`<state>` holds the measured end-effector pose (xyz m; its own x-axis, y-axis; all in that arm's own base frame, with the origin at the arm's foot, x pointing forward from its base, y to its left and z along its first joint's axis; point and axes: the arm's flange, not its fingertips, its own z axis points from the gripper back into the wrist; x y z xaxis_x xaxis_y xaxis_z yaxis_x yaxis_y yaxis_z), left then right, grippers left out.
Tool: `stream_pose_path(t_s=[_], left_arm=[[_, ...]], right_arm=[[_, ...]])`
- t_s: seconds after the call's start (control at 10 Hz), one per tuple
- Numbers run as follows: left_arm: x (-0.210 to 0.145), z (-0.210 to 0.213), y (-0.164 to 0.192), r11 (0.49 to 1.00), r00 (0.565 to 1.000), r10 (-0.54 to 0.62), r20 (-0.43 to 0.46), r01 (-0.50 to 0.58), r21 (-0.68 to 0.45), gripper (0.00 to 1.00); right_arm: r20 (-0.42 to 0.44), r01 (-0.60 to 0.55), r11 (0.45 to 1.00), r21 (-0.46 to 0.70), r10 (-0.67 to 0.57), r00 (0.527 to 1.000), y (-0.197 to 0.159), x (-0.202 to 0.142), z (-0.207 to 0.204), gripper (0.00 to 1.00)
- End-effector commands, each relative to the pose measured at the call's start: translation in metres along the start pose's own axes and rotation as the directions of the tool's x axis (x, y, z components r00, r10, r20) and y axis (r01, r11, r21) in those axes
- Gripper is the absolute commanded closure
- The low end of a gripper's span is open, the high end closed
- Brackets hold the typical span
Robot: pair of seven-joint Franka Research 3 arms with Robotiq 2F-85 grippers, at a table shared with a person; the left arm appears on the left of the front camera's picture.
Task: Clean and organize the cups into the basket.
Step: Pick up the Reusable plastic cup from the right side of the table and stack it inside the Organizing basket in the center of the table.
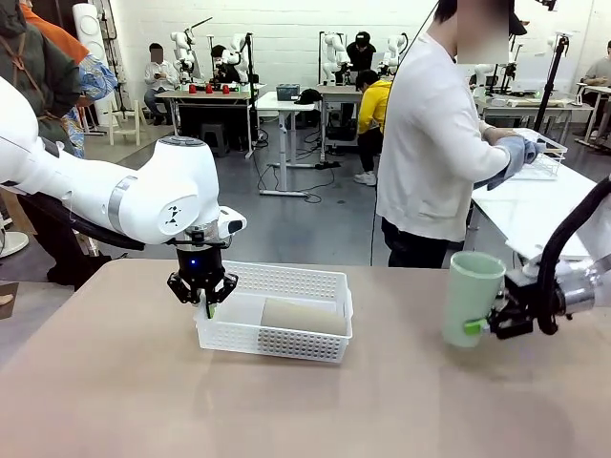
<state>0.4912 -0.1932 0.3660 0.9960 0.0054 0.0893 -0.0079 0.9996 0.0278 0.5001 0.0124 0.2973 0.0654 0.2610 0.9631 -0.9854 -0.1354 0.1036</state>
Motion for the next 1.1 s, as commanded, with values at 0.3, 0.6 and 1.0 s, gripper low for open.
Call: stream_pose_path(t_s=[0.3, 0.6, 1.0], left_arm=[[0.001, 0.002, -0.001, 1.000, 1.000, 0.000, 0.006, 0.000, -0.001, 1.00], [0.001, 0.002, -0.001, 1.000, 1.000, 0.000, 0.006, 0.000, -0.001, 1.00], [0.001, 0.002, -0.001, 1.000, 1.000, 0.000, 0.006, 0.000, -0.001, 1.00]], right_arm=[[0.019, 0.039, 0.992, -0.116, -0.037, 0.999, 0.049, 0.176, 0.049, 1.00], [0.009, 0.014, 0.994, -0.107, -0.013, 1.000, 0.060, 0.196, 0.059, 1.00], [0.001, 0.026, 0.992, -0.124, -0.026, 1.000, 0.059, 0.195, 0.059, 0.19]])
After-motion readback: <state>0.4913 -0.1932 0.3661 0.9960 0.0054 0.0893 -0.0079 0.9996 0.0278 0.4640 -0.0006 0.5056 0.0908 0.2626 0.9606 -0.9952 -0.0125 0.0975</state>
